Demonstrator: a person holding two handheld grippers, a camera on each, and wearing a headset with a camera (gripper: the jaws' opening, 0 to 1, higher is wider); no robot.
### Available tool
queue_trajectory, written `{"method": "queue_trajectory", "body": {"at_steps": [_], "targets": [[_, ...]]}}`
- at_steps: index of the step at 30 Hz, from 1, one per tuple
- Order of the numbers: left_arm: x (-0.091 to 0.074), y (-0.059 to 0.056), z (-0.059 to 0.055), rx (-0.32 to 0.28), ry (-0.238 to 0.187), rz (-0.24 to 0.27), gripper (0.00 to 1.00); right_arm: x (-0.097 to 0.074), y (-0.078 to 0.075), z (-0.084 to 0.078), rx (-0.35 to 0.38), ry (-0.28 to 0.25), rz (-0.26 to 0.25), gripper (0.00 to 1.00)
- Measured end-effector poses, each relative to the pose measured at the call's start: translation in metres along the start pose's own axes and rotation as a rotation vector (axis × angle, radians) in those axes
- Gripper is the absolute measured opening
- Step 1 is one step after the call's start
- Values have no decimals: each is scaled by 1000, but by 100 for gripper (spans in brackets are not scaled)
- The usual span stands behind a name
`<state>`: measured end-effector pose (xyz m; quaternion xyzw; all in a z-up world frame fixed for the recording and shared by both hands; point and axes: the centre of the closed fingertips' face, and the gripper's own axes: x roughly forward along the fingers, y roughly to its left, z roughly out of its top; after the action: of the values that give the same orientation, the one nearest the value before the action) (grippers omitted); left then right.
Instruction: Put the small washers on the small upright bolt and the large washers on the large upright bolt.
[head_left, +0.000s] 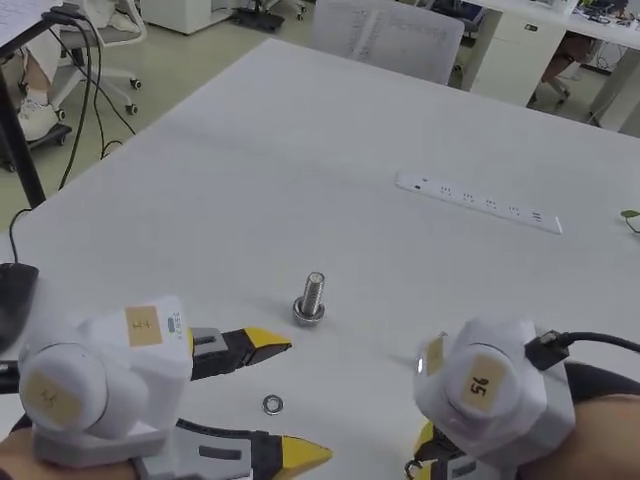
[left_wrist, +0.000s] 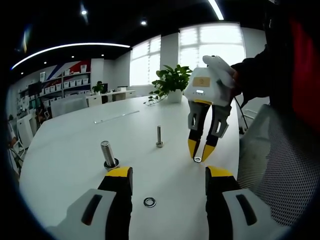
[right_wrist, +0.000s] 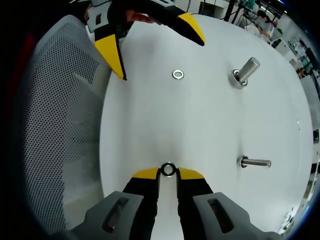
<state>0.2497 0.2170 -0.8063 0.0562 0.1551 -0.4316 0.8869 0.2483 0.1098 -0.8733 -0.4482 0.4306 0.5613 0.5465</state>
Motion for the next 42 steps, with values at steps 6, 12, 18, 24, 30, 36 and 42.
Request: {"method": "queue_trajectory", "body": {"at_steps": [6,12,18,24,30,36,42], "targets": [[1,-1,-1,-2,3,-5,58,-6,-7,-4,27,-2,4,15],[2,0,-1,-3,5,-8,58,-18,-20,-8,59,-10,-4,15],[3,-1,-1,-2,8,-14,58,-31,-30,-12,78,-13,-10,15],[4,-1,-2,-3,9,-16,58,-45,-44,-13,88,-10,-23,15],[4,0,-2,-4,10,-15,58,-63,-65,-8,88,-20,-64,15],[5,1,-2,-7,9,-15,58,-74,-77,-3,80,-24,-93,15],[5,2,-2,-10,9,-13,58,-82,-85,2,67,-29,-111,15]]}}
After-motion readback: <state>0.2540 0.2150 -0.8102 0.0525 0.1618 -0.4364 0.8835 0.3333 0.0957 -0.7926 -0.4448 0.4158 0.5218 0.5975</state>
